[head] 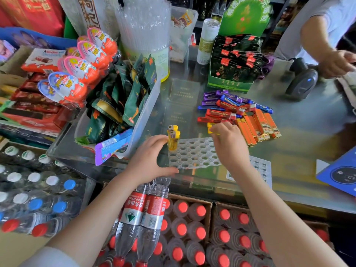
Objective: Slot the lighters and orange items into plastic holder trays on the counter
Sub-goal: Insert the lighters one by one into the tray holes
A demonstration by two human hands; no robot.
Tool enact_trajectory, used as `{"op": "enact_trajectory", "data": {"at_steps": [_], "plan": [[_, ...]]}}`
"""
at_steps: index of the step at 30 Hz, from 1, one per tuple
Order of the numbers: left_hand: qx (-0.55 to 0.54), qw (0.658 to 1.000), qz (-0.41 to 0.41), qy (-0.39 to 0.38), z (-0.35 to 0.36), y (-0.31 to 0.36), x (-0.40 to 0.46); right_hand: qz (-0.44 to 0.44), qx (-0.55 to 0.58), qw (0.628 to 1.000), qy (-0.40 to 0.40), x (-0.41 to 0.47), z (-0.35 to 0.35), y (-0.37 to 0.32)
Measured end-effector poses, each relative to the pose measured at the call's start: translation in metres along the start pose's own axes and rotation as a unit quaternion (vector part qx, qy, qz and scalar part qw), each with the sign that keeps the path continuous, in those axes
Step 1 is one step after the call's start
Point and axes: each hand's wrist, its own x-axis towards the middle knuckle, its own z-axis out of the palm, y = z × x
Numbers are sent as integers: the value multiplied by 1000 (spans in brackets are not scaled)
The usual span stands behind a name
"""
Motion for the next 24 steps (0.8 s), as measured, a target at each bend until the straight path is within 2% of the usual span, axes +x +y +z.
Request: {"op": "enact_trajectory", "data": {"at_steps": [2, 4, 9, 13, 22, 24], "plan": [[10, 1000, 3, 1, 0, 1, 0, 4, -109, 994, -21, 3, -3, 15], [28, 1000, 12, 5, -1, 2, 1, 2, -150, 987, -53, 6, -6, 23], [73, 997, 13, 0, -1, 5, 6, 3, -153, 984, -95, 15, -4, 26], [60, 998, 0, -6, 1, 6, 5, 29, -150, 982, -108, 23, -8, 32], [58, 998, 19, 19, 3, 5, 3, -7, 30, 991, -128, 0, -25, 5], [58, 998, 18, 19, 3, 5, 2, 30, 141, 976, -162, -6, -29, -7]]}}
